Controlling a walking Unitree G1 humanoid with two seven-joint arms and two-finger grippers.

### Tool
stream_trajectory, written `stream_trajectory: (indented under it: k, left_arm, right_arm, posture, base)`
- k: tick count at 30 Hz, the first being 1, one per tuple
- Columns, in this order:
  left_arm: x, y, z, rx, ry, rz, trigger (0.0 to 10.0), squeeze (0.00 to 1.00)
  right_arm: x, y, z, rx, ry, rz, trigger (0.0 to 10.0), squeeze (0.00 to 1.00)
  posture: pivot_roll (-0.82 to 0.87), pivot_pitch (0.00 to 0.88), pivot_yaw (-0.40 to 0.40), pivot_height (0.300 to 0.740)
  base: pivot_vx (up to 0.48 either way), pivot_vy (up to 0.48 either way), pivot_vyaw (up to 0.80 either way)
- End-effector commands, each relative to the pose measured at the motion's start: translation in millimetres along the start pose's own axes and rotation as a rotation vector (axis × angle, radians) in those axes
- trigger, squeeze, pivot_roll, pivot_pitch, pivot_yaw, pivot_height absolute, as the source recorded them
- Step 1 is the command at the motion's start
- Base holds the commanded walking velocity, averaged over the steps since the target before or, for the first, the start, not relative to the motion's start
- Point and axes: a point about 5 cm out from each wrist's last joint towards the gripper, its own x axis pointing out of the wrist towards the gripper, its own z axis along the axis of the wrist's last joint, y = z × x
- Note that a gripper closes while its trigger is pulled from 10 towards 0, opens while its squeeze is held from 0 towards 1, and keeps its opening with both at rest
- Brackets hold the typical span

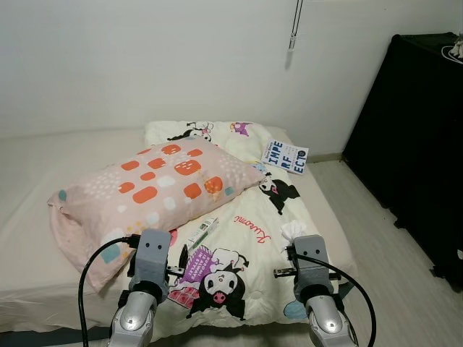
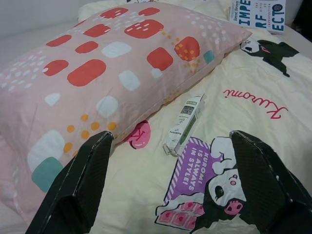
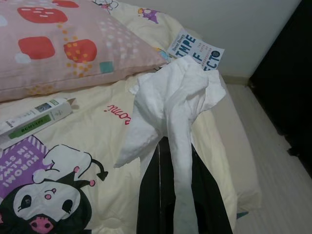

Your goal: Clean up the room

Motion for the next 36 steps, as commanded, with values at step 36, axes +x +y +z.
stream_trajectory:
  k: [36]
  left_arm:
    - [-1.8,-0.5,-2.9,0.004,0.011,0.003,10.0,0.0]
  right_arm:
    - [-2.9,-1.7,-5.1,0.018,0.021,-0.01,10.0,0.0]
  posture:
    - [-0.04,0.152,0.022,0.726]
  base:
    - [0.0,0.0,-0.51]
